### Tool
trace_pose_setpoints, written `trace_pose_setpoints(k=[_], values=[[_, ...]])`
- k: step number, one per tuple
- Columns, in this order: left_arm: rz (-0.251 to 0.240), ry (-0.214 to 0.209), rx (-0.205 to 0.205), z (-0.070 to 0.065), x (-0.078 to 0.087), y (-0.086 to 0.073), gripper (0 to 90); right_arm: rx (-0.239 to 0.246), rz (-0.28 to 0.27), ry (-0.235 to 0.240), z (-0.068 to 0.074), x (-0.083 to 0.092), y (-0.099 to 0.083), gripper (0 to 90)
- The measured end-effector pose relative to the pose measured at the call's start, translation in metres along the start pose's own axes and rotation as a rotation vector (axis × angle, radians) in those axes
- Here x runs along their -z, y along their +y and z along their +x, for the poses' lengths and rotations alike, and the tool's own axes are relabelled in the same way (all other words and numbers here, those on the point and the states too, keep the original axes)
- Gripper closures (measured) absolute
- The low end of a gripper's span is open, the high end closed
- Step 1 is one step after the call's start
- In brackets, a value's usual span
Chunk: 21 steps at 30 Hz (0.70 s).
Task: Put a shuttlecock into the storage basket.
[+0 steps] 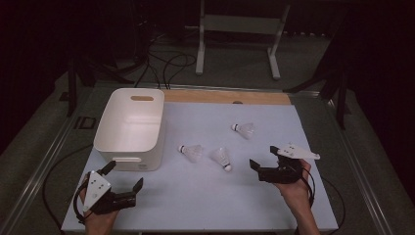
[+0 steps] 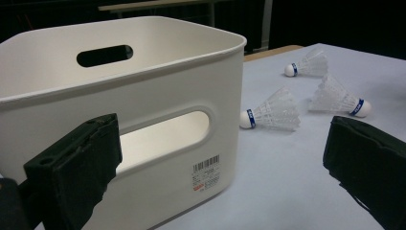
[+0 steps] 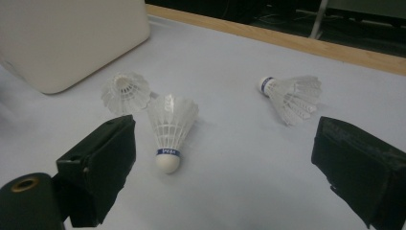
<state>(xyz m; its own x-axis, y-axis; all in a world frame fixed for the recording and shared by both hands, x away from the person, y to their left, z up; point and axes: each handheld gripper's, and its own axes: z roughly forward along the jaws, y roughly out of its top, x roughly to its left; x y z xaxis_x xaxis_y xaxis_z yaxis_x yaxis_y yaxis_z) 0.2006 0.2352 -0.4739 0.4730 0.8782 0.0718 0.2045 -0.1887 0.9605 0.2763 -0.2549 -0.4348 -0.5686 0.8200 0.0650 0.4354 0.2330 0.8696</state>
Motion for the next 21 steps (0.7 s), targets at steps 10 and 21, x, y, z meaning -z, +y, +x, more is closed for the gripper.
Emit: trace_pose_setpoints(k=[10, 21], values=[[0.000, -0.001, 0.005, 0.000, -0.001, -0.001, 0.1, 0.003, 0.046, 0.012, -0.003, -0.009, 0.017, 8.0], [-0.001, 0.000, 0.005, 0.001, 0.000, -0.001, 0.1, 0.017, 0.075, 0.008, -0.006, -0.017, 0.027, 8.0]])
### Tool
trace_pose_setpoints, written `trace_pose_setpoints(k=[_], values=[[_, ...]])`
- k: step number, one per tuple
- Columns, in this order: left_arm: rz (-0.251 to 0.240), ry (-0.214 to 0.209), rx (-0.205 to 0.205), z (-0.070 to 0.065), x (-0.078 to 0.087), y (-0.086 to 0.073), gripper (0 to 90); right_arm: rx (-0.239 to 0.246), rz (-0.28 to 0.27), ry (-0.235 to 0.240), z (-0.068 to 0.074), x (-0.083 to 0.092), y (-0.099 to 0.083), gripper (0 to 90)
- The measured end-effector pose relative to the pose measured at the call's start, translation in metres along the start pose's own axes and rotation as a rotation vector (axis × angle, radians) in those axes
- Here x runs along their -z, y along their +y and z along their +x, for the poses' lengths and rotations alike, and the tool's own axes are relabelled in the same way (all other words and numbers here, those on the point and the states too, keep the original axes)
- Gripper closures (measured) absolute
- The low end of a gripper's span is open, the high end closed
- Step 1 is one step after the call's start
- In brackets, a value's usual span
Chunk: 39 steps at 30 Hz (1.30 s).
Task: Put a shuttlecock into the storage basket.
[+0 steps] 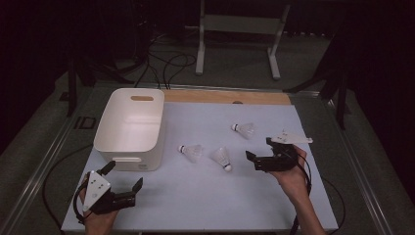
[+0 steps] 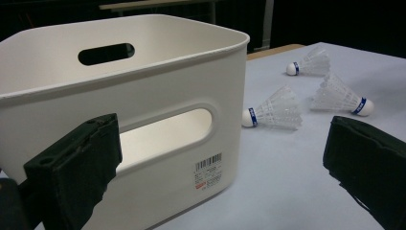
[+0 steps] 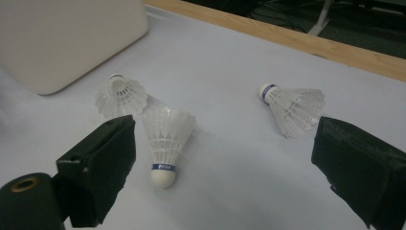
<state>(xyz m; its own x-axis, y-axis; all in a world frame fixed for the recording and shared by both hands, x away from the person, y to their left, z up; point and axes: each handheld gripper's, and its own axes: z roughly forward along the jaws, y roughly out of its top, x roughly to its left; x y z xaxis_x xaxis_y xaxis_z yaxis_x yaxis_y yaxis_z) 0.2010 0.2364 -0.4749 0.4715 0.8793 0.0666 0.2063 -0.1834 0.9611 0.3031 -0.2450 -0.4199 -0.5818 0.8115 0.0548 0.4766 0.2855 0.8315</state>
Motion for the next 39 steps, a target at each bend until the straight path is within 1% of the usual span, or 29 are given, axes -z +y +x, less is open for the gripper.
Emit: trace_pose_setpoints(k=[17, 23, 27, 32, 33, 36, 39], values=[[0.002, 0.000, -0.002, 0.000, 0.000, 0.000, 0.1, 0.000, 0.031, -0.003, -0.005, -0.015, 0.011, 8.0], [0.000, 0.000, -0.002, 0.000, 0.000, 0.000, 0.1, 0.007, 0.035, -0.012, -0.009, -0.018, 0.018, 8.0], [0.002, 0.000, -0.002, 0.000, 0.000, 0.000, 0.1, -0.005, 0.033, -0.012, -0.013, -0.023, 0.022, 8.0], [0.003, 0.000, -0.003, 0.000, 0.000, 0.000, 0.1, -0.005, 0.040, -0.015, -0.016, -0.027, 0.026, 7.9], [0.003, -0.001, -0.003, 0.000, 0.000, 0.000, 0.1, -0.012, 0.036, -0.014, -0.016, -0.028, 0.027, 8.0], [0.002, -0.001, -0.003, 0.000, 0.000, 0.000, 0.1, -0.009, 0.049, -0.016, -0.017, -0.030, 0.030, 8.0], [0.002, 0.000, -0.002, 0.000, 0.000, -0.001, 0.1, -0.008, 0.048, -0.017, -0.017, -0.031, 0.033, 7.9]])
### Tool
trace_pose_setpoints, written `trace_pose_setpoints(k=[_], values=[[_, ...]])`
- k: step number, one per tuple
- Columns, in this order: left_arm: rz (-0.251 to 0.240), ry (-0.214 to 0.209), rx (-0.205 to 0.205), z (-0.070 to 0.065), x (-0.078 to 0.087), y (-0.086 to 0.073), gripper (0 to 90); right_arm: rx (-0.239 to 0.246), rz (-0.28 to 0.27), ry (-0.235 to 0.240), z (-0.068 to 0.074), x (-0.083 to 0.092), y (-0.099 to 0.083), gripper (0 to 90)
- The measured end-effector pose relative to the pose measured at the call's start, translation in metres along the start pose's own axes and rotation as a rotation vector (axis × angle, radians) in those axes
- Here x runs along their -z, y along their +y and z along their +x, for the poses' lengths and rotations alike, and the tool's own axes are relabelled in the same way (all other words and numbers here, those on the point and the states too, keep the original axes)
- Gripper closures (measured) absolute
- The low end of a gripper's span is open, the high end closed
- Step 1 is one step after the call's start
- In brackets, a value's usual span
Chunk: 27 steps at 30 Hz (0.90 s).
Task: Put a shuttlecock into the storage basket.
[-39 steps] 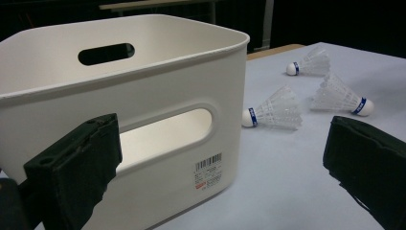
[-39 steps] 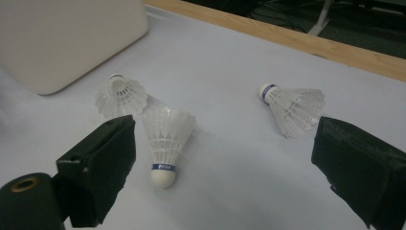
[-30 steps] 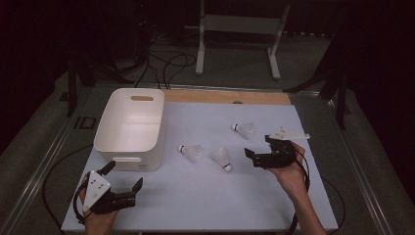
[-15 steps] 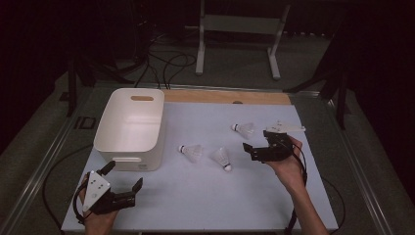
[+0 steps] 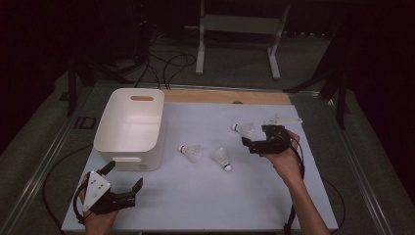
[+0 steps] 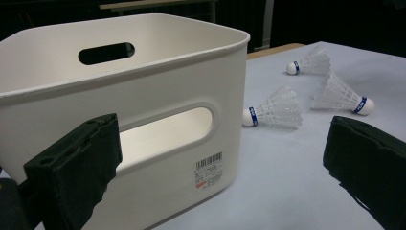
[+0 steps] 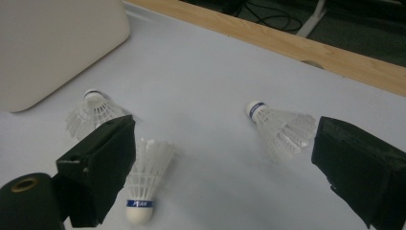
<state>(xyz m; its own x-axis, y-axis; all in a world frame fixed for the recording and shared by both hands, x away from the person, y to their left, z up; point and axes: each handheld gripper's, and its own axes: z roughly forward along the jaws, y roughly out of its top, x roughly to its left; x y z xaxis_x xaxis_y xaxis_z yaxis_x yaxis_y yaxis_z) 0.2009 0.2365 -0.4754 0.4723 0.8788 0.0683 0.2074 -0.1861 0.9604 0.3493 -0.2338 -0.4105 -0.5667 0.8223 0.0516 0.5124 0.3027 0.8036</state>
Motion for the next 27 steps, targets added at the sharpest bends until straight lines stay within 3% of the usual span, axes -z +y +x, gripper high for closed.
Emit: trace_pose_setpoints(k=[6, 27], values=[[0.000, -0.001, 0.001, 0.000, 0.000, 0.000, 0.1, -0.002, 0.004, 0.000, -0.002, -0.004, 0.005, 8.0], [0.004, -0.003, -0.001, 0.000, -0.001, -0.001, 0.1, -0.046, 0.047, -0.005, -0.025, -0.043, 0.003, 8.0]])
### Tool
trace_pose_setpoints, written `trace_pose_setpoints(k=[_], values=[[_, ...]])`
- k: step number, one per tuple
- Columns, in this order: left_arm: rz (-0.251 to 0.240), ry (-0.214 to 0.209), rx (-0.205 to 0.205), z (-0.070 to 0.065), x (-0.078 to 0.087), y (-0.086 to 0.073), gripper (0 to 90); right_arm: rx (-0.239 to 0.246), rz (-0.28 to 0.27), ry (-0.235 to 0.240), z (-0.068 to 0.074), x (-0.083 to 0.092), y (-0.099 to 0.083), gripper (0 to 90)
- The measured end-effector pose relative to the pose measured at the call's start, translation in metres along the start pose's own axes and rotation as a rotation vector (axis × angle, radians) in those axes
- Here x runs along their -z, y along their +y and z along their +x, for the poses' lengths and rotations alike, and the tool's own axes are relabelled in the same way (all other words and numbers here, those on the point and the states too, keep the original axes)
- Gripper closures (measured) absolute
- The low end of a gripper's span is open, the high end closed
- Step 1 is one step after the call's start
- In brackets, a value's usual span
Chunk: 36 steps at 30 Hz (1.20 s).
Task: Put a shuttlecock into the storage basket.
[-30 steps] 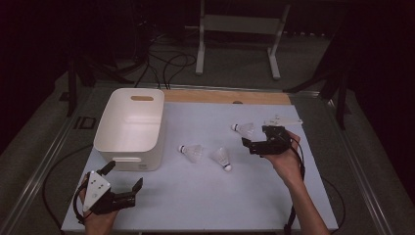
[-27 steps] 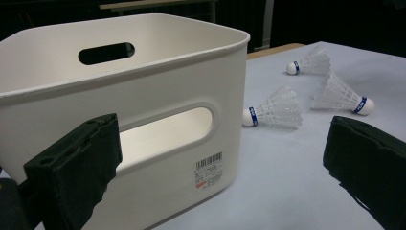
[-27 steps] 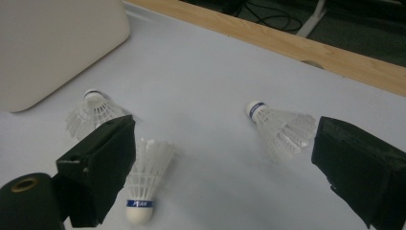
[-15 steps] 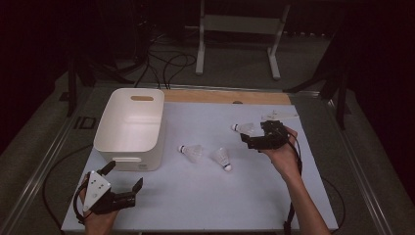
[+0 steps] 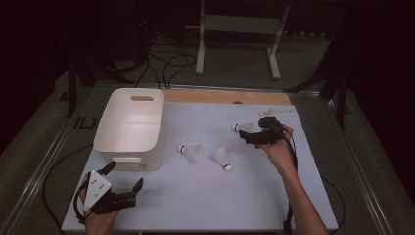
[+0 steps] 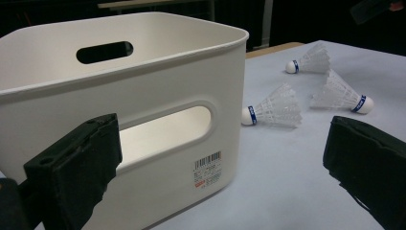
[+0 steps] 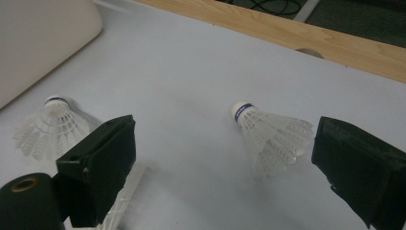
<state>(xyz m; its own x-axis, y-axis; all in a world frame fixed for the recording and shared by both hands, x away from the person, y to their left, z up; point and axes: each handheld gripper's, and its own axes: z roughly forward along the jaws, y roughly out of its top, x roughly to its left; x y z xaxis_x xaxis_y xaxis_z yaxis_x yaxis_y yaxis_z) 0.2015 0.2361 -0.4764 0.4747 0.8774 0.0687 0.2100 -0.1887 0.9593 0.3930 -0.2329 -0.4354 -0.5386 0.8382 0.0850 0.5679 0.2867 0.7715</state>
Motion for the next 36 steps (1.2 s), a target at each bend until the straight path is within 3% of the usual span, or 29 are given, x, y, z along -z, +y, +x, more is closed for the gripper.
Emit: trace_pose_setpoints(k=[17, 36], values=[[-0.001, -0.001, -0.001, 0.000, 0.000, 0.000, 0.1, -0.021, 0.029, -0.021, -0.016, -0.024, -0.007, 8.0], [-0.001, 0.001, 0.001, 0.000, 0.000, 0.000, 0.1, -0.055, 0.075, -0.024, -0.022, -0.045, -0.014, 8.0]])
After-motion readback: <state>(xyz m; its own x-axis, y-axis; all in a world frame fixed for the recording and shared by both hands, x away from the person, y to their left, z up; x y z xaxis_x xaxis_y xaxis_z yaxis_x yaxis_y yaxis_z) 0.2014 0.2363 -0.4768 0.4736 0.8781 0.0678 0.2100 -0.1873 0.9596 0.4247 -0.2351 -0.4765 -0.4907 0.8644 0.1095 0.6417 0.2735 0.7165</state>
